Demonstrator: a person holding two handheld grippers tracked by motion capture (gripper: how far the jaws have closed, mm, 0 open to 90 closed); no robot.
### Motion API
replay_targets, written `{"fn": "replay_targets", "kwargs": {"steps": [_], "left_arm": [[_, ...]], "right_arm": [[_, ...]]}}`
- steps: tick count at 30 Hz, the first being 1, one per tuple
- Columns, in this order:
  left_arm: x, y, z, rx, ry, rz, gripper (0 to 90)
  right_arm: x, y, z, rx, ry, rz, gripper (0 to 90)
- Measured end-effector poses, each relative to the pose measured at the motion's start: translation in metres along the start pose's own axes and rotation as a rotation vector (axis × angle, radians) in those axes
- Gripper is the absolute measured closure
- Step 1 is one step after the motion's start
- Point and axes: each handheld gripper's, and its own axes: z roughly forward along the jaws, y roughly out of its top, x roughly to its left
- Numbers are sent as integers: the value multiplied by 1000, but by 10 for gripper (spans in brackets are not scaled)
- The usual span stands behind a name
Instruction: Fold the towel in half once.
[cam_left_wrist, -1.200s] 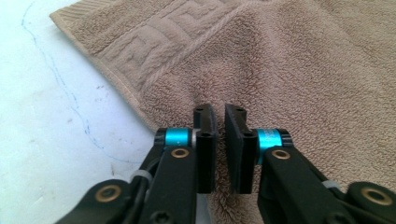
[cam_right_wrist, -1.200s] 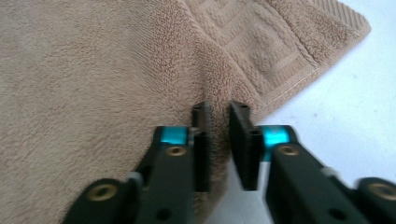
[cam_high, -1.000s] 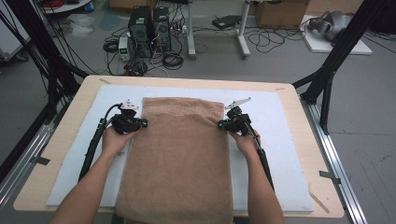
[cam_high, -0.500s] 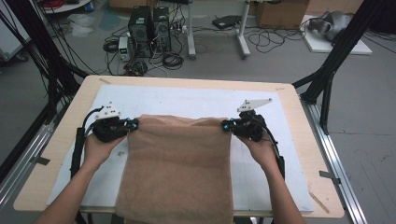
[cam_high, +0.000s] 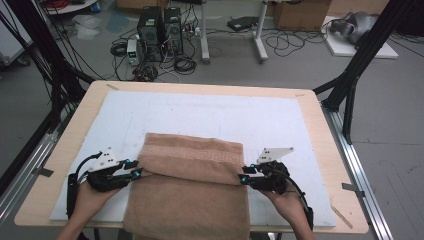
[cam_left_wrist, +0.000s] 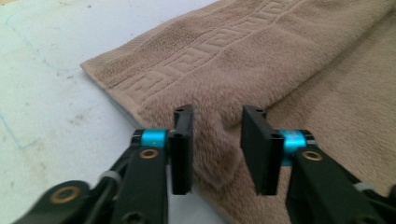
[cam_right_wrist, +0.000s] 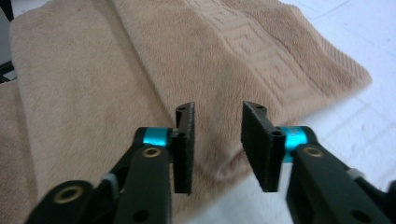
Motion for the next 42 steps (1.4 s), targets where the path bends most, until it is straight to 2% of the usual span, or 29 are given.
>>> {"fn": "replay_targets", "kwargs": {"steps": [3,7,10,11,14,16,18,20,22,24,26,29,31,33,36,41,42], "left_arm": [[6,9,-4,-11,1,4,594],[19,25,2,-21,15,6,561],[29,32,14,-14,37,1,557],[33,33,18,-1,50,-2,557],[44,34,34,2,73,-62,558],[51,35,46,22,81,-95,561],[56,36,58,60,87,-104,561],[60,35,69,99,78,-112,560],[62,32,78,143,69,-111,559],[60,29,85,182,74,-82,574],[58,29,86,180,95,-61,619],[55,30,87,181,99,-41,721],[54,31,87,178,91,-51,803],[54,31,87,177,96,-53,843],[54,34,80,149,98,-65,852],[48,45,52,47,74,-49,854],[45,46,45,32,68,-47,854]], "right_arm": [[-2,2,-8,-22,-33,-1,563],[-13,18,-9,-39,-62,-3,500],[-25,30,1,-42,-78,-15,468],[-29,33,5,-42,-76,-3,460],[-40,38,22,-40,-80,9,443],[-47,38,36,-15,-95,24,437],[-54,36,48,2,-91,37,439],[-59,33,60,48,-93,54,441],[-64,31,68,80,-99,65,457],[-66,29,74,99,-105,71,499],[-65,30,74,106,-138,37,585],[-64,30,75,107,-148,29,679],[-65,30,74,101,-133,36,754],[-66,30,74,98,-113,37,816],[-65,32,70,89,-103,34,843],[-56,38,46,-1,-68,19,849],[-53,40,40,-9,-64,-1,849]]}}
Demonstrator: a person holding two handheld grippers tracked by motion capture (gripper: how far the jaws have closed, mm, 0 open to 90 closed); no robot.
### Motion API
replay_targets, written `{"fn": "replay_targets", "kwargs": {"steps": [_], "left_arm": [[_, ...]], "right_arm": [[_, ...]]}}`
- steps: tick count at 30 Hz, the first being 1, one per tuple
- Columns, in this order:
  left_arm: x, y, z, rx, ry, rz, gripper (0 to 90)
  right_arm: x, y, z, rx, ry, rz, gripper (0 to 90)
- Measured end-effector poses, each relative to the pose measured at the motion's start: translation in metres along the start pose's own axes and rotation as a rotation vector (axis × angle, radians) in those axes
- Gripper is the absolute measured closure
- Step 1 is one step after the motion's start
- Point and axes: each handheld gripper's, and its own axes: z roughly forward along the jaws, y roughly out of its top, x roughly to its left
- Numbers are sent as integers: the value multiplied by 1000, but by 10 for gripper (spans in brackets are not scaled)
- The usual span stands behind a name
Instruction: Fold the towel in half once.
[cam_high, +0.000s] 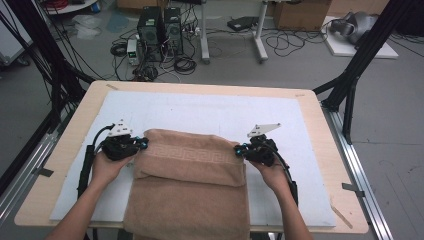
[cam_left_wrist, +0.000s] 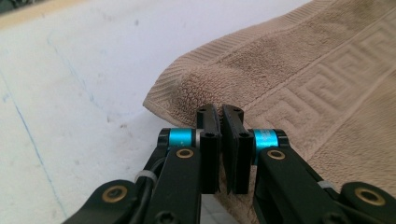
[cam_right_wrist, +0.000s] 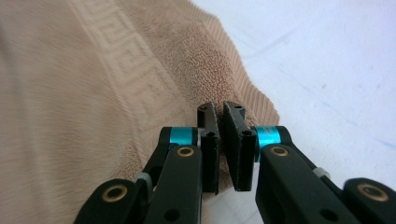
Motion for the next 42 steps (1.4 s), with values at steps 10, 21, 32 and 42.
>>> {"fn": "replay_targets", "kwargs": {"steps": [10,21,32,42], "left_arm": [[-51,-24,-75,-134,-60,89,851],[-94,-60,-132,-118,-155,172,572],[-66,-48,-99,-121,-118,139,544],[-29,-41,-38,-7,-30,75,524]], "right_arm": [[70,-4,-67,-110,65,-139,848],[126,-42,-98,-133,154,-153,620],[77,-26,-57,-81,70,-99,551],[46,-24,-25,-31,21,-74,462]]}}
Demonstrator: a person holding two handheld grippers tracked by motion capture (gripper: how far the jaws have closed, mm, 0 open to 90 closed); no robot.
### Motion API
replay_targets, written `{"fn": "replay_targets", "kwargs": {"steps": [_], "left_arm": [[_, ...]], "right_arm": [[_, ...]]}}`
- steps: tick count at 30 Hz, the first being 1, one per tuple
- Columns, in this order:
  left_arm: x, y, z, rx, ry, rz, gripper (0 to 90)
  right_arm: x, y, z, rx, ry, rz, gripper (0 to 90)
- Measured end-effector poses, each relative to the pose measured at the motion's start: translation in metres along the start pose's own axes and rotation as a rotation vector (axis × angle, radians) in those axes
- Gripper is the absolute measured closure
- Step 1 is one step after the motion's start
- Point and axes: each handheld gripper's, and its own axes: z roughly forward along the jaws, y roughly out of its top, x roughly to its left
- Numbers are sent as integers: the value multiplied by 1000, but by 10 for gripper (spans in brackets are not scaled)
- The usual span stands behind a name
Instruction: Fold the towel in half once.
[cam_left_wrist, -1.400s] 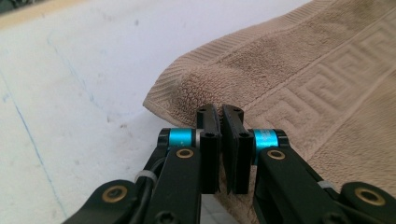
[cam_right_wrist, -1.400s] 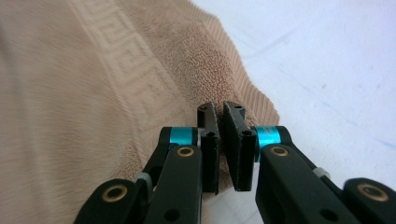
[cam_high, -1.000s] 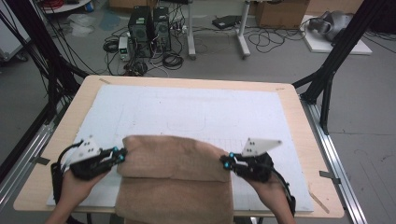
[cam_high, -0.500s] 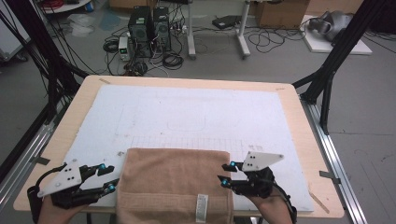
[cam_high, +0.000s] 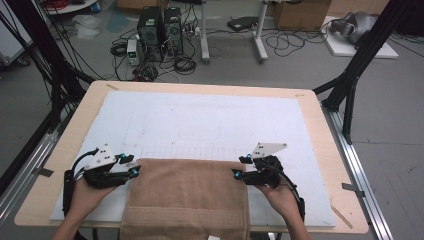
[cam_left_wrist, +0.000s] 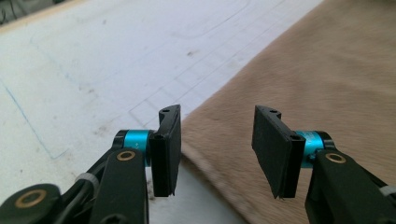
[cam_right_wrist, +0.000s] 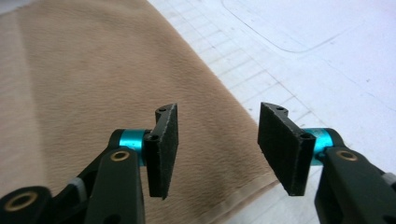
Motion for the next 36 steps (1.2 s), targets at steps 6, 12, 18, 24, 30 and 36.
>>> {"fn": "replay_targets", "kwargs": {"steps": [6,12,18,24,30,36], "left_arm": [[13,-3,25,67,-8,-41,455],[18,-7,36,128,-65,-87,484],[16,-6,35,132,-90,-77,642],[16,-6,36,132,-89,-78,645],[18,-6,37,131,-78,-101,566],[13,-2,37,135,-85,-60,794]], "right_arm": [[-10,-8,13,24,-17,18,418],[-16,-17,24,48,-1,52,411],[-17,-21,32,83,-3,53,494],[-27,-21,30,73,-38,90,416],[-30,-18,36,106,-2,87,518],[-27,-13,36,132,60,62,803]]}}
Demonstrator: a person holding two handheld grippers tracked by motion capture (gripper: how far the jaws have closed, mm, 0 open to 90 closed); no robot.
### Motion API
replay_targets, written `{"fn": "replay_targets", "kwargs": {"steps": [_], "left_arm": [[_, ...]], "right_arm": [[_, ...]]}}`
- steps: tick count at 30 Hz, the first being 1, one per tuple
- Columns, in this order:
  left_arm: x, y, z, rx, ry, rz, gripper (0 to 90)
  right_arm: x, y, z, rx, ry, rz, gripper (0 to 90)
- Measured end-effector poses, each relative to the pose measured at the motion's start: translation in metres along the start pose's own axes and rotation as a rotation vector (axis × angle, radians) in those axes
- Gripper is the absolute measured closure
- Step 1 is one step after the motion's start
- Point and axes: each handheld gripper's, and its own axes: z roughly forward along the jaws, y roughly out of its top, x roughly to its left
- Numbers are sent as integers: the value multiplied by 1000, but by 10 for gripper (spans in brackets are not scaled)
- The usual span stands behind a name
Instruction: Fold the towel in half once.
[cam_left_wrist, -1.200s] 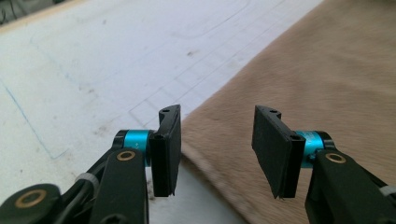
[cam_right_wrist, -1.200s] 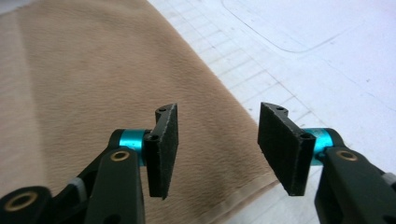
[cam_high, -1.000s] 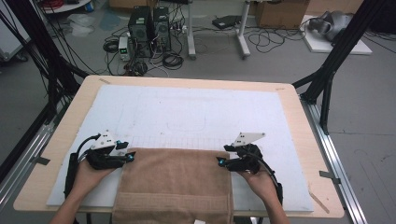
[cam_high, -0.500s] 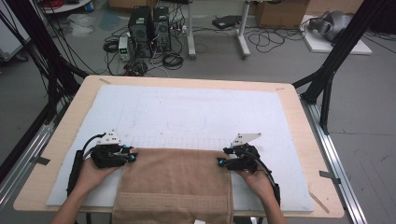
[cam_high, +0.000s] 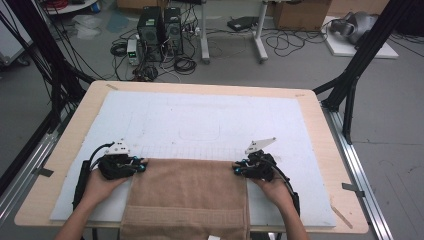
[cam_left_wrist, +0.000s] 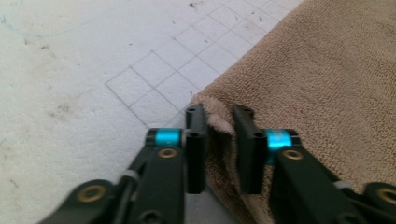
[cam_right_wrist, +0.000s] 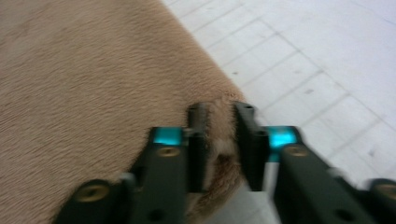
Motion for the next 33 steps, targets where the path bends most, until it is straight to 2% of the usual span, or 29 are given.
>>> {"fn": "replay_targets", "kwargs": {"steps": [4,8,9,10,17,20,23,26,28,29,31,32,33], "left_arm": [[-4,5,-2,-10,53,29,833],[1,15,-2,-76,95,-7,839],[4,20,-1,-78,106,-24,841],[6,25,1,-85,126,-22,841],[29,80,9,-130,227,-22,844],[40,107,8,-150,250,-26,844],[48,134,3,-177,278,-13,844],[55,153,0,-204,295,-13,844],[60,161,2,-211,278,-18,840],[61,162,5,-204,270,-26,823],[63,159,9,-167,267,-36,689],[64,155,10,-159,255,-39,649],[64,150,10,-167,251,-40,629]], "right_arm": [[4,10,-2,44,-24,-40,823],[-5,17,-5,17,-34,-35,830],[-10,19,-5,10,-44,-18,831],[-16,23,-6,-6,-51,-3,832],[-47,60,-20,-69,-151,22,835],[-62,79,-32,-106,-185,38,836],[-73,97,-42,-126,-224,38,835],[-81,113,-52,-156,-257,38,834],[-86,119,-56,-167,-271,39,822],[-87,120,-56,-175,-282,40,790],[-93,116,-54,-165,-278,77,644],[-95,113,-52,-154,-260,94,627],[-95,109,-52,-158,-254,89,608]]}}
